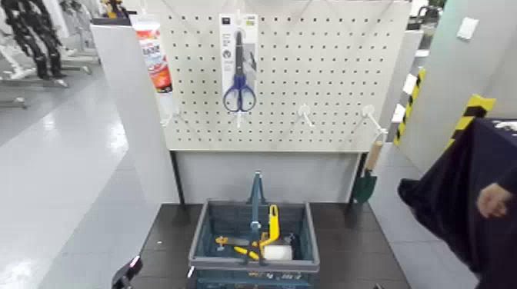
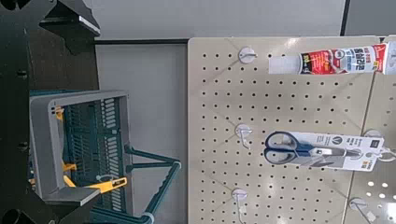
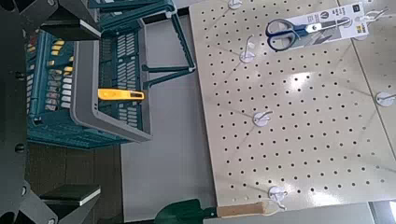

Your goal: Put the red glue tube into the crate.

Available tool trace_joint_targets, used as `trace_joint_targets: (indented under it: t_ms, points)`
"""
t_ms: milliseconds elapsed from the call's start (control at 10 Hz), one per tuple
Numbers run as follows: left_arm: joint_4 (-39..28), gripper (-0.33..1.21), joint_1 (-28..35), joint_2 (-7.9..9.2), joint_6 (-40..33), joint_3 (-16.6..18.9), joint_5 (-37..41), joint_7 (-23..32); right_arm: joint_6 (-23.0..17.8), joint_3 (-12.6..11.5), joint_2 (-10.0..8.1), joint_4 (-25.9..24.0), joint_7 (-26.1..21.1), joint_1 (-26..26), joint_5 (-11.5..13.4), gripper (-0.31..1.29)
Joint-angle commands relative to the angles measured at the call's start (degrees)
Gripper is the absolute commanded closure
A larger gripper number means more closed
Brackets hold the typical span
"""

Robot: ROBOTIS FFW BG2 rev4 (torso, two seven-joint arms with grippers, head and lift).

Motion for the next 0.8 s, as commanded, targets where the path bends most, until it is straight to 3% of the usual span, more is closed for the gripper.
trace_joint_targets:
  t_ms: [100, 800]
  points:
    - [0.0, 0.11, -0.1, -0.01, 0.2, 0.0, 0.1, -0.1, 0.0, 0.0, 0.1, 0.1, 0.0, 0.0, -0.1, 0.14]
    - [-0.3, 0.11, -1.3, 0.25, 1.8, 0.7, 0.6, -2.1, 0.0, 0.0, 0.01, 0.0, 0.0, 0.0, 0.0, 0.14]
